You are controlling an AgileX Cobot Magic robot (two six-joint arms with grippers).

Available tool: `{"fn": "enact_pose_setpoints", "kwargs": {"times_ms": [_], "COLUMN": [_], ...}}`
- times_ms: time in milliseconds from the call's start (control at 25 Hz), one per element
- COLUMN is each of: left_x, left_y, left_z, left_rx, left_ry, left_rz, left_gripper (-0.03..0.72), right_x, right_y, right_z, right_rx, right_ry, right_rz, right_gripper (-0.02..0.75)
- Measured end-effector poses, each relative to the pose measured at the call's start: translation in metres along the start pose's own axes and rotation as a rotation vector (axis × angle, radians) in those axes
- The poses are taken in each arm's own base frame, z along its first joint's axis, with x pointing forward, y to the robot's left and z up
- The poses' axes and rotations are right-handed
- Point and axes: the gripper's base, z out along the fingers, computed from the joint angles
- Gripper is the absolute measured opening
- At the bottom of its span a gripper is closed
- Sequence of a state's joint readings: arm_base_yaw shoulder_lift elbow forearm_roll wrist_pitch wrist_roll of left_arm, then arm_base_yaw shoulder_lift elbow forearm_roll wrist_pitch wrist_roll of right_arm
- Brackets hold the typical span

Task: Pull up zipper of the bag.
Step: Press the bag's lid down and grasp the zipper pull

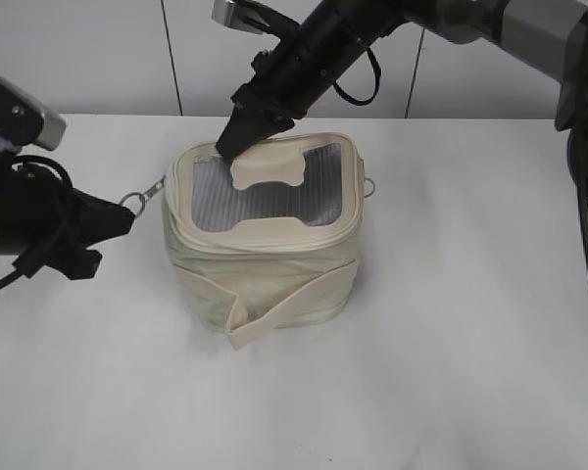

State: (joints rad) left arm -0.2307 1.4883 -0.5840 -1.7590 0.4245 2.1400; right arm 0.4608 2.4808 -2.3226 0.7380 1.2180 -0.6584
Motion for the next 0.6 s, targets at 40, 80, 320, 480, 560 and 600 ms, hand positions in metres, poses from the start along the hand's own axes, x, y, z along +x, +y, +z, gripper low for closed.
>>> {"fn": "enact_pose_setpoints", "kwargs": {"times_ms": [40,80,320,480,560,600], "left_x": [0.003,0.006,0.009,0.008,0.007,0.007], "left_y": [-0.003,-0.007,-0.032,-0.051,-0.061,-0.065], "left_z": [0.000,0.000,0.002,0.008,0.010,0.011], "left_rx": [0.023,0.053,0.183,0.212,0.230,0.234], "left_ry": [-0.002,-0.007,-0.020,0.016,0.032,0.047], "left_rz": [-0.018,-0.029,-0.072,-0.061,-0.039,-0.038], "left_gripper": [-0.008,-0.008,-0.008,-0.005,-0.004,-0.004], "right_x": [0.000,0.000,0.000,0.000,0.001,0.001], "right_y": [0.000,0.000,0.000,-0.001,-0.001,-0.001], "right_z": [0.000,0.000,0.000,0.000,0.000,0.001], "right_rx": [-0.003,-0.004,-0.006,-0.006,-0.006,-0.006], "right_ry": [-0.003,-0.003,-0.004,-0.003,-0.001,0.000], "right_rz": [0.004,0.005,0.013,0.017,0.026,0.026], "right_gripper": [0.044,0.044,0.043,0.043,0.043,0.043]}}
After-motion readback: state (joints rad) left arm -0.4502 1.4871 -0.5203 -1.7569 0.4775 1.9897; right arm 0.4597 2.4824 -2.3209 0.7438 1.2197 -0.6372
